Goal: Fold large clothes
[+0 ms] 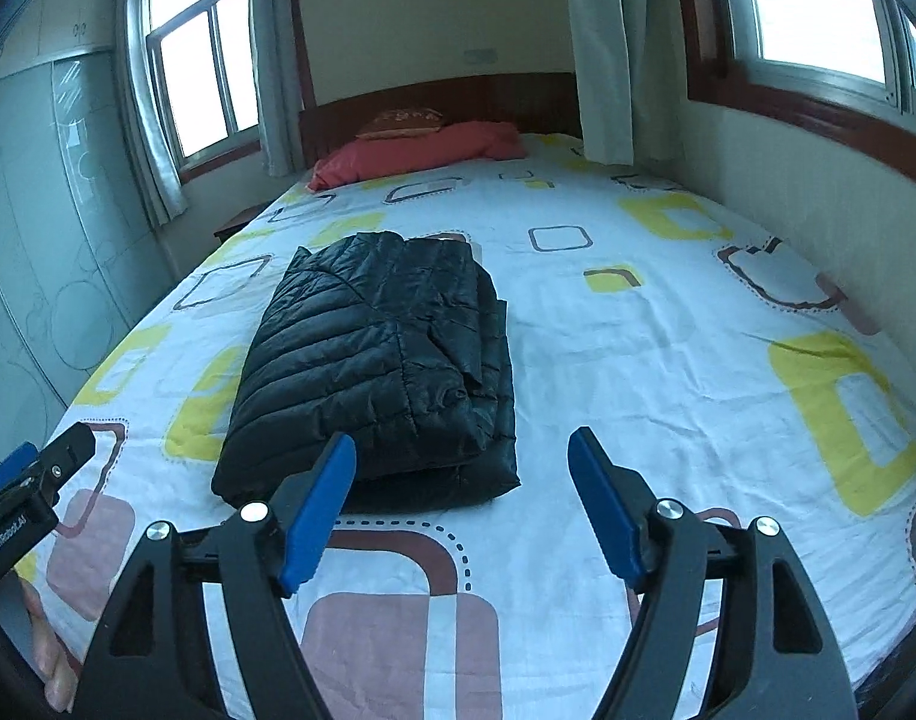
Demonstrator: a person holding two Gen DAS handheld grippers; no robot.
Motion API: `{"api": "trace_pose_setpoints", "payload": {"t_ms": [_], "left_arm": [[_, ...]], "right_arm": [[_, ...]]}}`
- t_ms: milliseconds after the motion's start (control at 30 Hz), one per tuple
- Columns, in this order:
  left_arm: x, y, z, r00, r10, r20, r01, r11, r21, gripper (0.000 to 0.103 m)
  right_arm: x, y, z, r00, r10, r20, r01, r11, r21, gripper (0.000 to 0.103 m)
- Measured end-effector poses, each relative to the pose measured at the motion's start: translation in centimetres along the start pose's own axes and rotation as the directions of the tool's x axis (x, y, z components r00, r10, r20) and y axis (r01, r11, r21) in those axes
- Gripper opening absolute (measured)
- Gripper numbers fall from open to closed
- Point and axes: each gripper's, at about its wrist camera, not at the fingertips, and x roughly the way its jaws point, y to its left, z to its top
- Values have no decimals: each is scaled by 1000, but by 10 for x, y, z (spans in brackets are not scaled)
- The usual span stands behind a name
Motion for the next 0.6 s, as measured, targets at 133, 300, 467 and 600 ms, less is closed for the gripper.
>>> {"api": "trace_pose_setpoints", "payload": {"t_ms": [133,300,467,600], "left_arm": [[-4,-2,-3,1000,-3,-6,3,1000,3,101],[-8,1,-4,1000,-6,-6,6,1000,-12,101],[-11,-1,-5,1000,-6,-1,6,1000,-1,101],[-12,-2,-6,1000,-8,0,8,1000,0,101]], "right_arm": [[-5,6,-2,1000,9,9,-9,1000,-11,73],[-9,9,-3,1000,12,9,-12,1000,-16,73],[-11,11,-4,1000,16,14,-15,1000,-21,73],[-12,11,-4,1000,19,17,-19,1000,-21,73]]}}
